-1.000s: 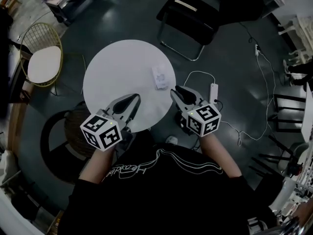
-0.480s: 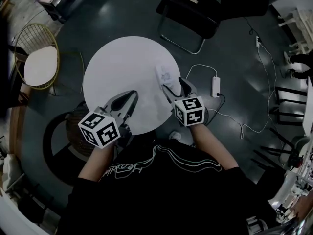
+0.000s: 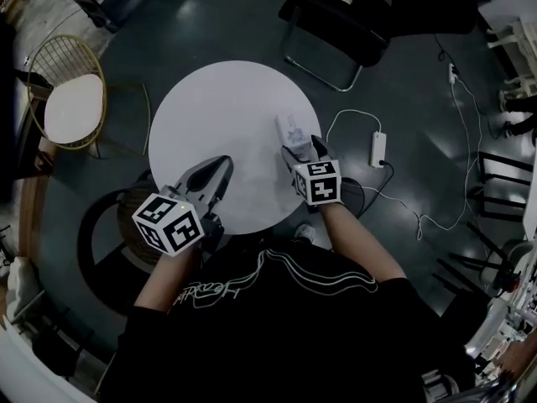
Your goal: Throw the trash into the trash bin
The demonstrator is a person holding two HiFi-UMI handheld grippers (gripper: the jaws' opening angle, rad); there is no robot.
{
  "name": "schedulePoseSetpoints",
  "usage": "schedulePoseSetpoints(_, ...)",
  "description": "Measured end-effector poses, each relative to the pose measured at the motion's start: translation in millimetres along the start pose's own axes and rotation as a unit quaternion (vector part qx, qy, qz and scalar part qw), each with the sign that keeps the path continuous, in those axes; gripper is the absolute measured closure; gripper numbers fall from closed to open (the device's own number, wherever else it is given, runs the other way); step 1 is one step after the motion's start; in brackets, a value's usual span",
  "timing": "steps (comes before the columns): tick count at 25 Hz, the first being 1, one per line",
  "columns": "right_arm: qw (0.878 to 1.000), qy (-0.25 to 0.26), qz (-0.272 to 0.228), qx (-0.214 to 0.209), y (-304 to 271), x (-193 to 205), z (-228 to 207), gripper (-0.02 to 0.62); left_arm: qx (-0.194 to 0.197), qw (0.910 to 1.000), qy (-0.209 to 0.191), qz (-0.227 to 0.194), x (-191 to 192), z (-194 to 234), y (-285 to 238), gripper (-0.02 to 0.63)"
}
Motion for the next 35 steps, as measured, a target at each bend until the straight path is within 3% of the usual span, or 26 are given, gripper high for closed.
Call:
schedulePoseSetpoints(17,1.0,0.003,0.019,0.003,-23.0,9.4,-5.3,0.255,-0.02,0.9997,0.013,-0.001,2.0,12.0,0.1,0.6)
schedulePoseSetpoints(24,0.999,-0.031,0.014,-0.036,-20.4,8.9,-10.7,0.256,-0.021,0.9997,0.011,-0.001,4.6,5.3,1.7,0.6)
schedulePoseSetpoints(35,0.997,-0.034,-0.047,-0.059,29.5,-15.8,-20.8,0.256,-0.014,0.9999,0.006,0.007,16.4,-24.1,-6.7,0.6)
Point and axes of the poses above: the fingertips, and each gripper's own axes: y backward along the fingers, z to its left, x out of its underside, the point moved 6 cm from there along y, backward along the fingers, and after that the axes turned 1 degree about x, right-handed, at the moved point
